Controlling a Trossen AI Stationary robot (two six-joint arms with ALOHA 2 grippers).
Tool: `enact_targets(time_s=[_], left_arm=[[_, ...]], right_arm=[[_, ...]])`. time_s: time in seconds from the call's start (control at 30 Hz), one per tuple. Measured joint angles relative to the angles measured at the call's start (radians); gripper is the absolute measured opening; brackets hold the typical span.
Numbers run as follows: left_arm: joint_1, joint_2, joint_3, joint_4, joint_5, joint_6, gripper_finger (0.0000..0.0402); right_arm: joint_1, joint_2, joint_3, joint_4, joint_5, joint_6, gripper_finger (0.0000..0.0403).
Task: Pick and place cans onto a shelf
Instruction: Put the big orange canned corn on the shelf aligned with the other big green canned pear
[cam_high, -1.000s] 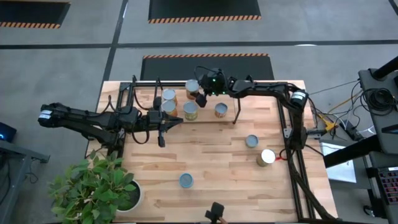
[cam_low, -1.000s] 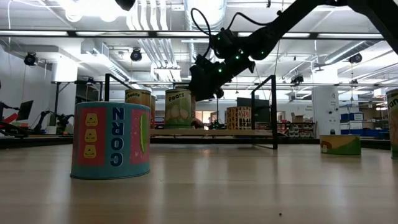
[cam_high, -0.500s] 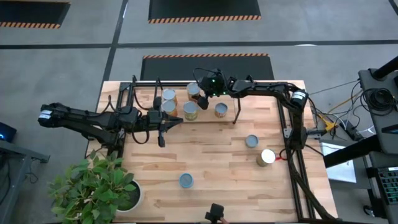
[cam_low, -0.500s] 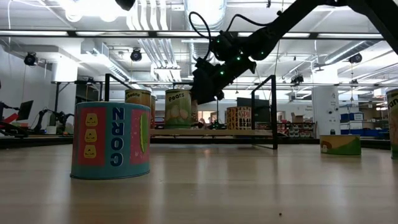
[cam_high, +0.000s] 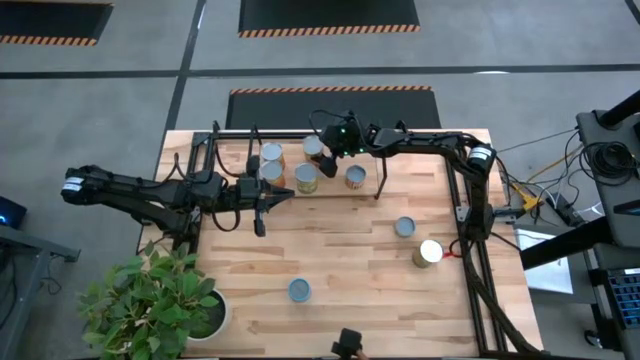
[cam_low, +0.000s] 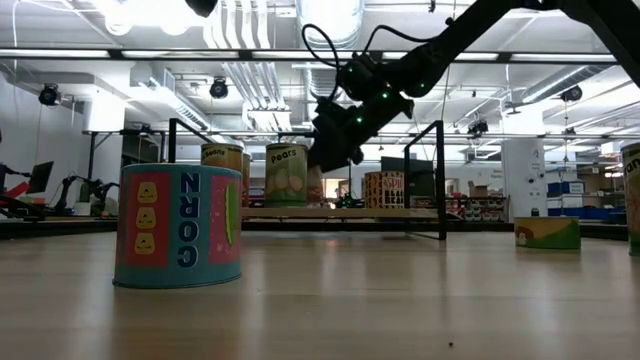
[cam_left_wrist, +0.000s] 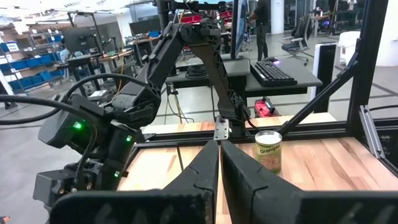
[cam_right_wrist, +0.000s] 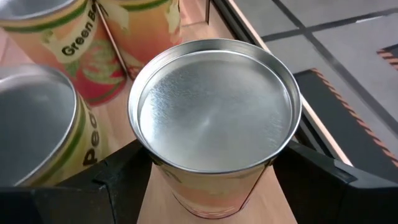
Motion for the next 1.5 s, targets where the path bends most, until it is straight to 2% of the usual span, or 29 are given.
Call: enact_targets(time_s=[0.3,0.73,0.87,1.1,1.17,1.27,1.37,1.5], left_arm=[[0.000,0.000,0.000,0.000,0.000,0.000,0.0001],[0.000,0.000,0.000,0.000,0.000,0.000,0.0001],[0.000,0.000,0.000,0.000,0.000,0.000,0.0001],[0.000,0.000,0.000,0.000,0.000,0.000,0.0001],[0.000,0.000,0.000,0.000,0.000,0.000,0.0001],[0.000,0.000,0.000,0.000,0.000,0.000,0.0001],[0.000,0.000,0.000,0.000,0.000,0.000,0.0001],[0.000,0.000,0.000,0.000,0.000,0.000,0.0001]], right_arm=[[0.000,0.000,0.000,-0.017,0.008,0.005,0.0296],[0.000,-0.022,0.001,-0.079,0.008,0.024,0.0349],[0.000,-0.068,0.045,-0.189,0.008,0.025,0.0347],[0.008,-0.112,0.154,-0.497,0.025,-0.030,0.0335],[0.008,-0.118,0.162,-0.532,0.083,-0.080,0.0320],[-0.001,-0.106,0.159,-0.524,0.166,-0.139,0.0273],[-0.019,-0.074,0.159,-0.507,0.214,-0.151,0.0202],[-0.035,-0.024,0.159,-0.475,0.219,-0.147,0.0098]])
